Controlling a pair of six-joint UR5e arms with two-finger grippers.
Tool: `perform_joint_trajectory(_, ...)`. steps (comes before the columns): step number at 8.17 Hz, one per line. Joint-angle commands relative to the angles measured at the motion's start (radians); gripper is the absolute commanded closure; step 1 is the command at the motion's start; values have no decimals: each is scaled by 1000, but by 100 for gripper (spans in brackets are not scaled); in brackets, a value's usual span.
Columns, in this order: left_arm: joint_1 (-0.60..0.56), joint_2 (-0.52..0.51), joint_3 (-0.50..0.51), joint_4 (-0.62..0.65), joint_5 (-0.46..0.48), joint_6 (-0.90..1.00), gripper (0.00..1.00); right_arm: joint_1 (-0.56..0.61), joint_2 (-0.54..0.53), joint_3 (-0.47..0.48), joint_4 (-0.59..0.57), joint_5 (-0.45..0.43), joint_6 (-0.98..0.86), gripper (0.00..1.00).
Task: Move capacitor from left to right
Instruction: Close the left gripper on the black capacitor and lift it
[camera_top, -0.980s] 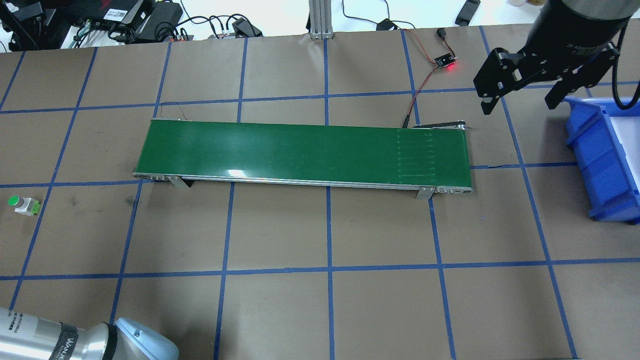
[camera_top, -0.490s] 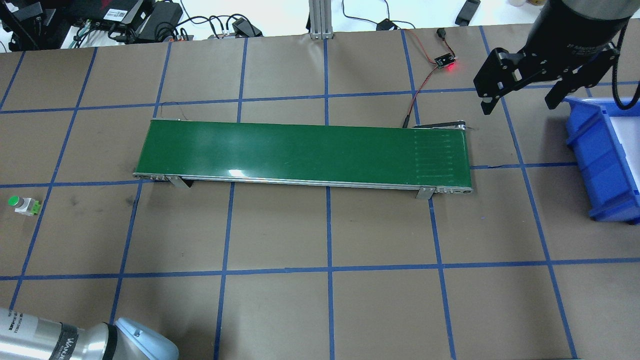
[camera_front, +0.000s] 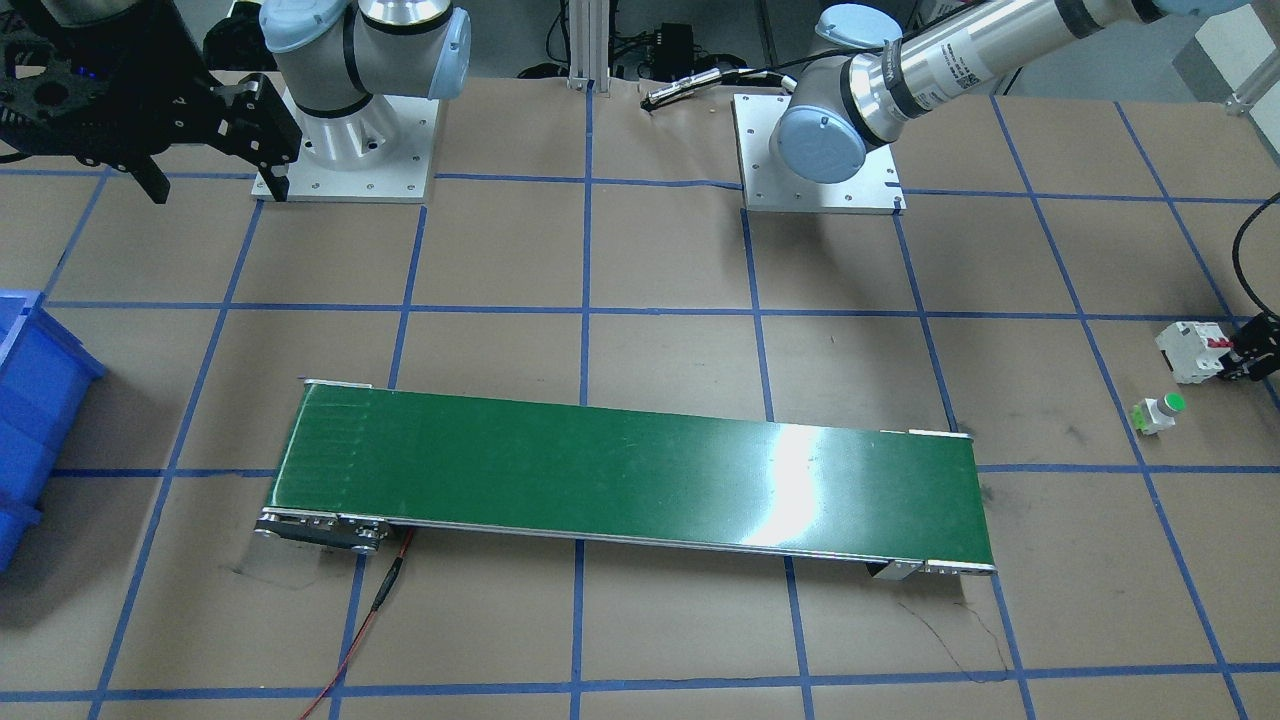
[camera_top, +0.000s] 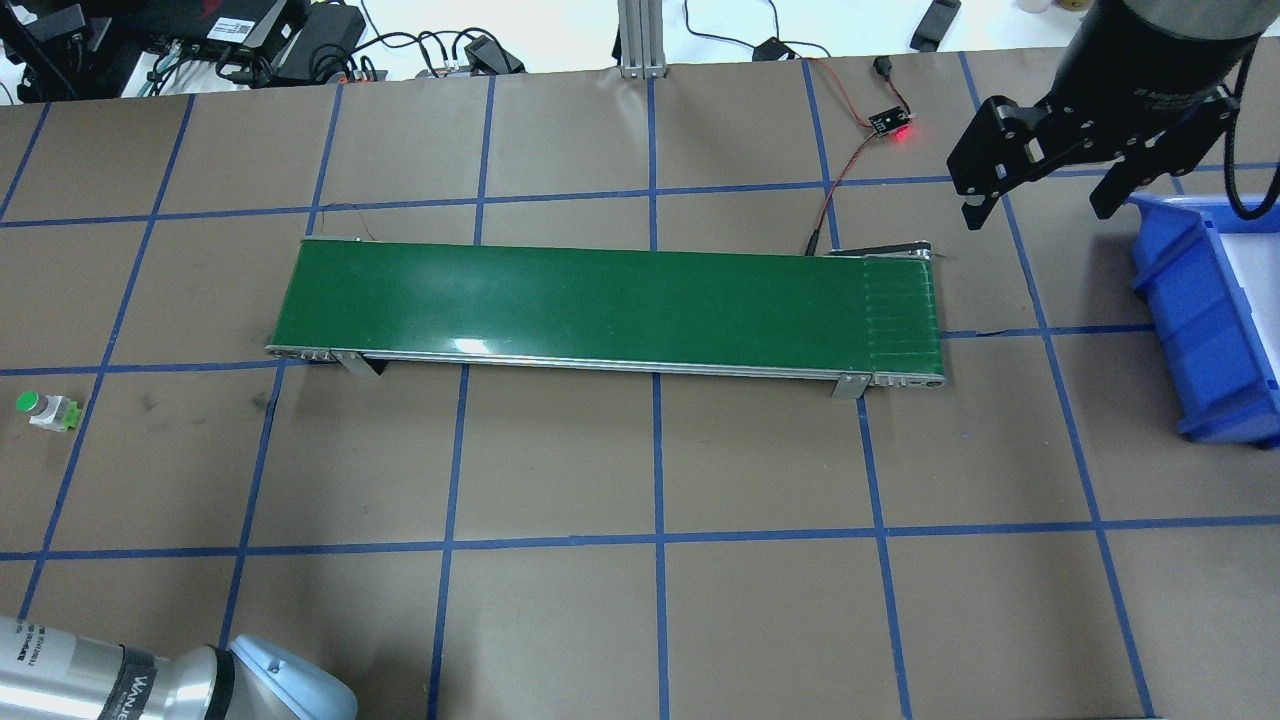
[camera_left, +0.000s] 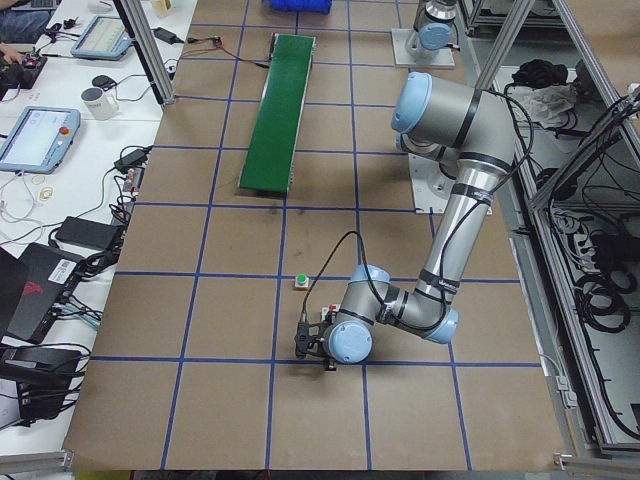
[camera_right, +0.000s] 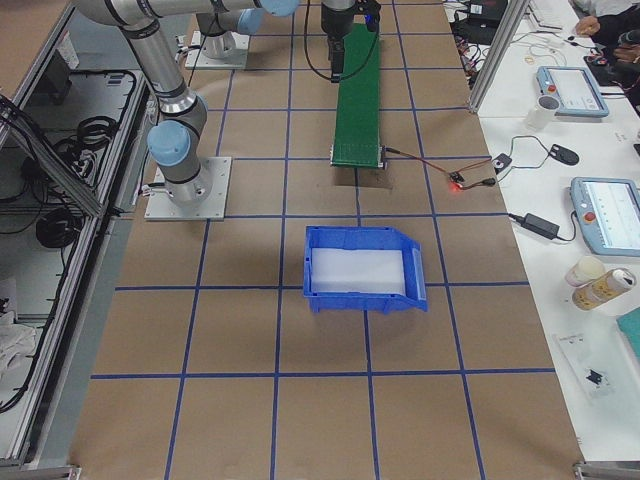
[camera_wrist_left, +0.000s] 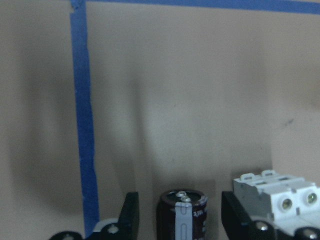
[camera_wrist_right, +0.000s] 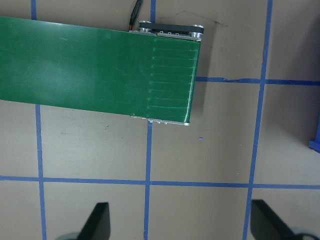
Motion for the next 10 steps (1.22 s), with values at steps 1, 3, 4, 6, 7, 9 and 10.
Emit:
perform_joint_trajectory(1, -1, 0, 1, -16, 0, 3, 50, 0, -1, 0, 4, 1, 0, 0)
perform_joint_trajectory(3, 0, 1, 0, -37, 2, 3, 54, 0, -1, 0, 7, -7, -1, 0)
perform_joint_trajectory(4, 0, 4, 1, -37, 5, 7, 70, 0, -1, 0, 7, -5, -1, 0)
perform_joint_trajectory(6, 0, 14, 8, -75, 74, 9, 99, 0, 0, 0, 7, 1, 0, 0)
perform_joint_trajectory(7, 0, 26, 18, -77, 88, 10, 99, -2, 0, 0, 8, -5, -1, 0)
perform_joint_trajectory(9, 9, 58, 21, -77, 89, 32, 100, -2, -1, 0, 10, -2, 0, 0)
perform_joint_trajectory(10, 23, 84, 20, -77, 89, 35, 100, -2, 0, 0, 8, -1, 0, 0)
